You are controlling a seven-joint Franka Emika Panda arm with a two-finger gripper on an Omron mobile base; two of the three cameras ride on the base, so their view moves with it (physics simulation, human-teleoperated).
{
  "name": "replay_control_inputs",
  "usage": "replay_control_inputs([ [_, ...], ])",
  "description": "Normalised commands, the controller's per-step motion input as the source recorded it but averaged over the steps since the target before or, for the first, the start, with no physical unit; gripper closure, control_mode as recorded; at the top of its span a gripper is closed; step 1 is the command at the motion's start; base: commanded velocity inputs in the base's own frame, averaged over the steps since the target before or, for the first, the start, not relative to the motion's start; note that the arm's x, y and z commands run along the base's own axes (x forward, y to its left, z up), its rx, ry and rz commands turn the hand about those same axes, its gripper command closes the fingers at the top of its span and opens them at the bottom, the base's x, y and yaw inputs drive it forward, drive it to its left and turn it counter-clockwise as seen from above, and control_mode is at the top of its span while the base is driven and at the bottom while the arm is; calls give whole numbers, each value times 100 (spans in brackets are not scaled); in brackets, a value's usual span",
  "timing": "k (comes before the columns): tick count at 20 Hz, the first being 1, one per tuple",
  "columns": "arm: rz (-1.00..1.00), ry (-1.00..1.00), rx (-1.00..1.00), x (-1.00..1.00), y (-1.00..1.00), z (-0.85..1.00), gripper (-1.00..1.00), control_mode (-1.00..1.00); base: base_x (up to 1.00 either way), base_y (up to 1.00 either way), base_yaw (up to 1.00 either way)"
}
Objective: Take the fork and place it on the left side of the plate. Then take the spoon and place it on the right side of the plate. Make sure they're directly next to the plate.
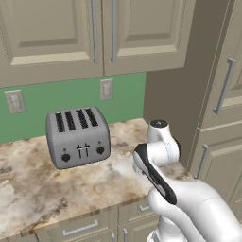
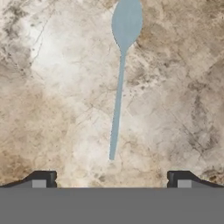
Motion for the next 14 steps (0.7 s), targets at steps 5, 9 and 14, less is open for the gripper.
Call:
replay_control_inputs([
  [5, 0, 1, 0, 54, 0, -40, -100, -100, 0, 0, 0],
  [9, 0, 0, 0, 37, 0, -47, -100, -100, 0, 0, 0],
  [14, 0, 0, 0, 25, 0, -51, -100, -100, 0, 0, 0],
])
